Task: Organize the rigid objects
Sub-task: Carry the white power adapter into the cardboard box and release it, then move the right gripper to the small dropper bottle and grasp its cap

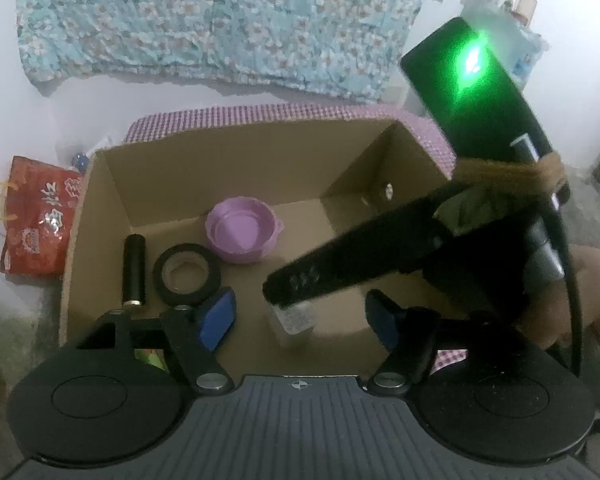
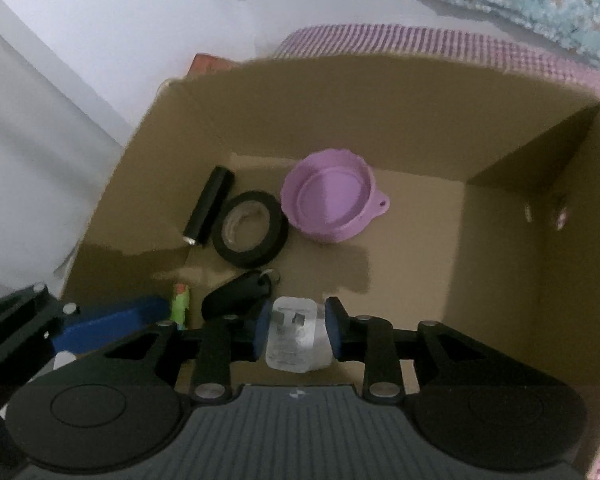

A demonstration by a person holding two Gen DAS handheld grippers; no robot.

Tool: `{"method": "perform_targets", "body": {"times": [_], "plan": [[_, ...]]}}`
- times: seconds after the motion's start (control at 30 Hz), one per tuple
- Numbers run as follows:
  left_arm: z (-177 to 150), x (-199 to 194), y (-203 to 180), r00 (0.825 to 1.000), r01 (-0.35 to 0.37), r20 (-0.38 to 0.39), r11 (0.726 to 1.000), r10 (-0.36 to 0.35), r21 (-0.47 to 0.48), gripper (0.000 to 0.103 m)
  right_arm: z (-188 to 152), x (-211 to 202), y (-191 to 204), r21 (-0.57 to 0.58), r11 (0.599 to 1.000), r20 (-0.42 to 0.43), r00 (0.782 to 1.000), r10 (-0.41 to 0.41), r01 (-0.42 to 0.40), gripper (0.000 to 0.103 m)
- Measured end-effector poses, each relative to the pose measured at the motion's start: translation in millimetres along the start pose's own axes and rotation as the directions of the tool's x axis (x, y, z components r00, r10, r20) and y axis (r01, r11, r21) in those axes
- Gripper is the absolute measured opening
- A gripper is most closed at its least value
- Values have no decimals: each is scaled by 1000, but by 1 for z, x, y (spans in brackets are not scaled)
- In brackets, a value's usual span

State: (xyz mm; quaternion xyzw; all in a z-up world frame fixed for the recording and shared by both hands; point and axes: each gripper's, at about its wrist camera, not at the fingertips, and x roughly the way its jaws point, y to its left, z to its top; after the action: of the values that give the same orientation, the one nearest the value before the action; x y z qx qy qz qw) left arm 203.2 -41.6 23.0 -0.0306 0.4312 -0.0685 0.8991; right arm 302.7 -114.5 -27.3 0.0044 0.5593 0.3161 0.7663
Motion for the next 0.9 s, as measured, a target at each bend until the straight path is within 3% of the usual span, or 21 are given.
{"method": "perform_targets", "body": {"times": [0.07, 0.3, 0.53, 0.77, 0.87, 0.9], "plan": [[-3, -9, 0, 1000, 6, 22, 1000, -6, 3, 76, -3, -17, -2, 23, 1000, 37, 999, 5, -6, 46], [-21, -62, -10, 989, 47, 140, 997, -54, 54, 96, -48, -104, -18, 109, 990, 226, 972, 65, -92, 50], [-51, -91, -27, 975, 96, 184, 986, -121, 136, 99, -111, -156, -15, 156, 982, 323, 945, 53, -109, 50], [-88, -67, -47, 985, 31, 160, 975, -68, 221, 97, -147, -140, -5, 165, 980, 307, 950, 56, -111, 50], [-98, -52, -52, 988, -13, 155, 971, -24, 238, 88, -148, -128, 5, 134, 986, 279, 959, 57, -98, 50], [-100, -47, -54, 987, -28, 157, 970, -11, 243, 80, -146, -125, 9, 123, 988, 270, 961, 54, -90, 50]]}}
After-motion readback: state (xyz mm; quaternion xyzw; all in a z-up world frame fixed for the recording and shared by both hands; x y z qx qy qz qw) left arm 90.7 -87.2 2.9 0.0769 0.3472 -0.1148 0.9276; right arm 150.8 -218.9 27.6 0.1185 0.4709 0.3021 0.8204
